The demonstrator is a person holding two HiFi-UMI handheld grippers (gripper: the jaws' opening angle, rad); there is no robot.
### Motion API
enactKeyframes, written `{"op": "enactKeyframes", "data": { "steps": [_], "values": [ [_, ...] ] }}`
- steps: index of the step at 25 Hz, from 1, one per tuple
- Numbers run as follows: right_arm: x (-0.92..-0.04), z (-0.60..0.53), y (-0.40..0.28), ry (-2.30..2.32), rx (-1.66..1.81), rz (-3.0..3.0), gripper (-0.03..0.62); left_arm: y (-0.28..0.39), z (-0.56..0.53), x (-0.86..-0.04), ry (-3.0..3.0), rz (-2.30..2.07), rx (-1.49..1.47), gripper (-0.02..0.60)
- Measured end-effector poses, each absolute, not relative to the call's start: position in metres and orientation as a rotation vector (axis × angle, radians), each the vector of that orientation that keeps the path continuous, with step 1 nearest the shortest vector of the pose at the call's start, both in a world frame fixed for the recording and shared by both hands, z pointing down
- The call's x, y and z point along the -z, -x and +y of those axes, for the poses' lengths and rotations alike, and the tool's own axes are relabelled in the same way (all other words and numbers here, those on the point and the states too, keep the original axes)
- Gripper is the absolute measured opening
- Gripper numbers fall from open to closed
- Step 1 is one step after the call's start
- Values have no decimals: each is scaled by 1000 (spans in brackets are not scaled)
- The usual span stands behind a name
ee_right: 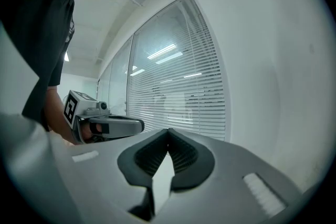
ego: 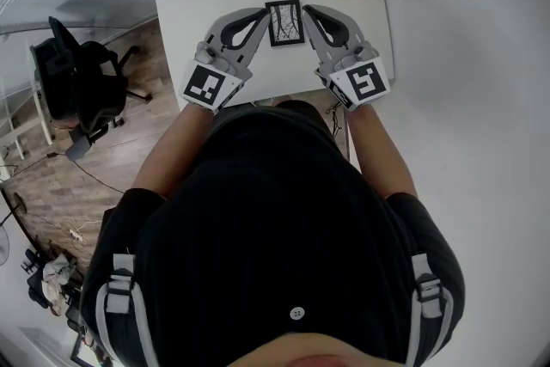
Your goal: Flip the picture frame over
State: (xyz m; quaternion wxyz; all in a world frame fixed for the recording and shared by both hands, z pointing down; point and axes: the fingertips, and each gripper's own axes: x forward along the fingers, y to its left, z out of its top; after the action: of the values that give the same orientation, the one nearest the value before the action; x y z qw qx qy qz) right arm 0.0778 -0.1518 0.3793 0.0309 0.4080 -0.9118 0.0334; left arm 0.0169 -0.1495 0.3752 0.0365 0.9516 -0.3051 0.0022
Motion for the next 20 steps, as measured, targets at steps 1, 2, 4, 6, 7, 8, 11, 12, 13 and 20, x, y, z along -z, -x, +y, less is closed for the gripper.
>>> {"op": "enactKeyframes", "data": {
  "steps": [1,2,4,6,7,8,11,12,13,20],
  "values": [
    [-379,-152,-79,-1259,-103,-2810,11,-18,-150,-375,-2923,-941,-7,5],
    [-379,-151,-80,-1264,-107,-2811,9,-18,-150,-374,-2923,-945,-7,5],
    [-378,-151,-82,-1278,-119,-2815,9,-18,-149,-373,-2924,-951,-5,5],
    [-377,-151,-83,-1288,-122,-2816,9,-17,-149,-372,-2924,-954,-2,5],
    [-377,-151,-84,-1291,-120,-2816,11,-17,-149,-372,-2923,-956,0,5],
    [-377,-151,-84,-1293,-120,-2816,9,-16,-149,-372,-2923,-957,0,5],
    [-379,-152,-88,-1312,-142,-2811,9,-15,-149,-373,-2920,-968,-1,5],
    [-379,-152,-90,-1319,-151,-2810,9,-14,-149,-373,-2918,-972,-1,5],
    [-379,-152,-92,-1325,-157,-2809,9,-13,-150,-372,-2918,-976,0,5],
    [-375,-150,-94,-1330,-137,-2809,9,-8,-152,-371,-2921,-1004,-35,5]
  ]
}}
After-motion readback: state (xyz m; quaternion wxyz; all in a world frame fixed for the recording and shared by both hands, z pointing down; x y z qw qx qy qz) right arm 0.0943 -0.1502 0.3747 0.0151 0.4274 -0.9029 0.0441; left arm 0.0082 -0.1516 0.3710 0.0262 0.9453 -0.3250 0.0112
